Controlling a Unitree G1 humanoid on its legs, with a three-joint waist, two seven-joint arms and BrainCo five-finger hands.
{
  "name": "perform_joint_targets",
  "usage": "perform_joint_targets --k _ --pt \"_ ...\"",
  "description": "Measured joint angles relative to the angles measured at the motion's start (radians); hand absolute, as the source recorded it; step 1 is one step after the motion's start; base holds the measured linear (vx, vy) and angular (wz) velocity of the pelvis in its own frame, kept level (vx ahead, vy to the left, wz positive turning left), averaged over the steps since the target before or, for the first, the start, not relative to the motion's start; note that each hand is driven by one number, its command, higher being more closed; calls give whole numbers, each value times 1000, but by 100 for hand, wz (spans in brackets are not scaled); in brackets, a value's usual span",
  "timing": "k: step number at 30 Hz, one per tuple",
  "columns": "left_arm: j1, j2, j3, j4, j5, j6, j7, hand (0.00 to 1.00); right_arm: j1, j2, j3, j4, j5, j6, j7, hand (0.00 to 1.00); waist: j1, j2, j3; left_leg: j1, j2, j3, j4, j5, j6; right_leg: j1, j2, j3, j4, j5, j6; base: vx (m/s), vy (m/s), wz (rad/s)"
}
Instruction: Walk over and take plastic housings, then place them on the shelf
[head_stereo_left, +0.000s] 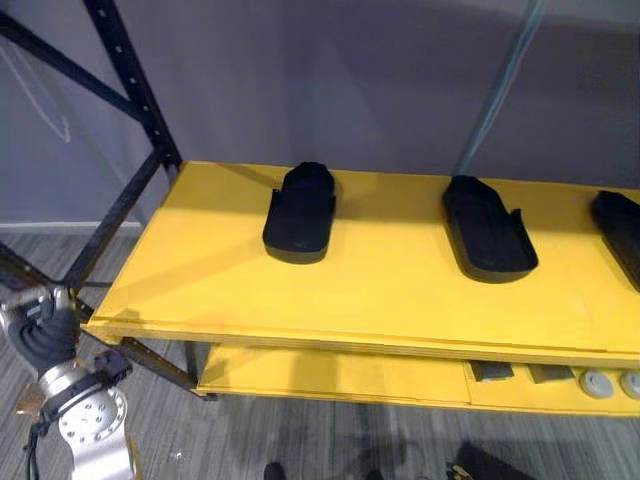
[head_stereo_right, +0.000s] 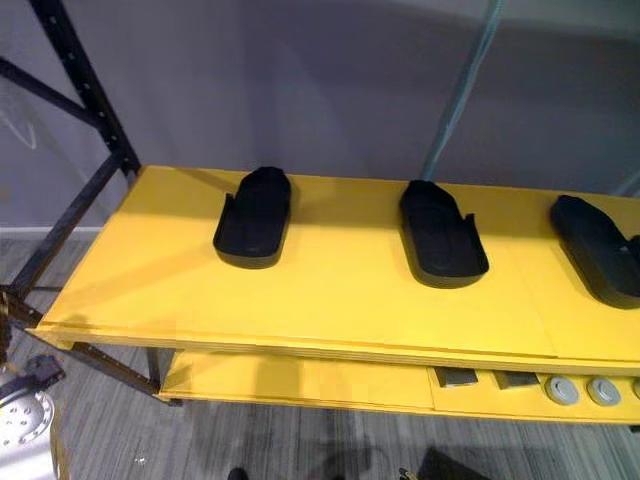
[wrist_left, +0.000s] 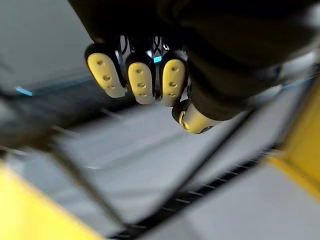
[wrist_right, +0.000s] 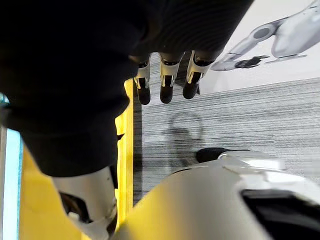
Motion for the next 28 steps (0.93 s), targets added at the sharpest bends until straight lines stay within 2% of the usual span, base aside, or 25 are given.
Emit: perform_joint_targets --k 5,6,14,22,28 --pt "103 -52 -86 225 -57 28 -111 100 1 15 5 -80 -1 0 -3 0 20 -2 -22 6 0 2 0 0 0 3 -2 -2 3 -2 1 -6 4 -1" --pt "105 -69 -112 317 -68 39 -148 0 -1 15 26 -88 0 1 -3 0 31 -3 -25 14 0 8 0 0 0 4 -3 -2 6 -3 2 -36 20 -5" --pt "97 -111 -246 733 -52 78 -283 0 -8 72 40 -110 3 6 -5 0 31 -13 -34 23 -2 15 -1 -5 -3 1 -8 4 17 -17 10 -27 12 -1" --pt "43 -114 -295 899 -13 78 -297 0 -57 71 18 -26 3 9 -14 0 28 -10 -35 22 -8 15 0 -15 -4 3 -11 9 8 -15 10 8 6 -1" --pt "11 -104 -326 943 4 78 -298 0 -91 68 18 18 3 15 -22 0 25 -5 -34 26 -10 32 1 -20 -5 3 -11 25 -2 -15 10 21 13 -7"
